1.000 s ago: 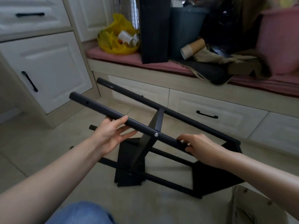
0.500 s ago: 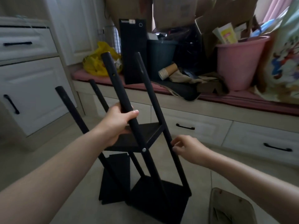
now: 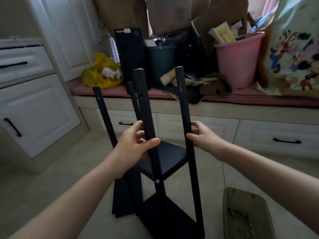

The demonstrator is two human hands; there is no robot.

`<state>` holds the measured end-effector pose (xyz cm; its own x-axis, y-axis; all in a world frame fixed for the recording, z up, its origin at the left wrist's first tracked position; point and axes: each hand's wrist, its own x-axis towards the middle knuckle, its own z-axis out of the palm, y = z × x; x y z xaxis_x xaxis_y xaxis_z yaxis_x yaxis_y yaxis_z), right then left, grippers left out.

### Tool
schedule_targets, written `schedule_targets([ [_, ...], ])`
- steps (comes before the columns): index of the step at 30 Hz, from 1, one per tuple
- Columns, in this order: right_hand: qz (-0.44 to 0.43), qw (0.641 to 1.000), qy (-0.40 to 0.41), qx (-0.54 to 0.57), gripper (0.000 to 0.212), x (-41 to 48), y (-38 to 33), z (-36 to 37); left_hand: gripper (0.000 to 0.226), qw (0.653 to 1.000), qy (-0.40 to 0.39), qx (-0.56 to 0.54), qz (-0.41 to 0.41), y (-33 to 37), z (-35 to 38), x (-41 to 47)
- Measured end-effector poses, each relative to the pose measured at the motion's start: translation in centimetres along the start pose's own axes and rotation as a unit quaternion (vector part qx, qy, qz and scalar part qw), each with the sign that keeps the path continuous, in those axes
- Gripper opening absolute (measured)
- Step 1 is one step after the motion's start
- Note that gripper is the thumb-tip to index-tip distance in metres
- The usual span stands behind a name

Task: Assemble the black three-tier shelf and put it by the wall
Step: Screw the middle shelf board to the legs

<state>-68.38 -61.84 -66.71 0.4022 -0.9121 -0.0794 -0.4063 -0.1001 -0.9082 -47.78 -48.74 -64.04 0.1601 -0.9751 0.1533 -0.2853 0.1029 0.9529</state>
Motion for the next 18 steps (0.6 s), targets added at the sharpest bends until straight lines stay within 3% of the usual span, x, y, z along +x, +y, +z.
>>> schedule_targets([
  [7, -0.010, 0.999, 0.018, 0.037, 0.048, -0.8, 0.2, -1.6, 0.022, 0.999, -0.025, -0.002, 0.019, 0.2, 1.2, 0.4],
  [18, -0.044, 0.993, 0.064, 0.086, 0.044, -3.5, 1.4, -4.4, 0.020, 1.000, 0.020, -0.005, 0.005, -0.3, 2.3, 3.1],
])
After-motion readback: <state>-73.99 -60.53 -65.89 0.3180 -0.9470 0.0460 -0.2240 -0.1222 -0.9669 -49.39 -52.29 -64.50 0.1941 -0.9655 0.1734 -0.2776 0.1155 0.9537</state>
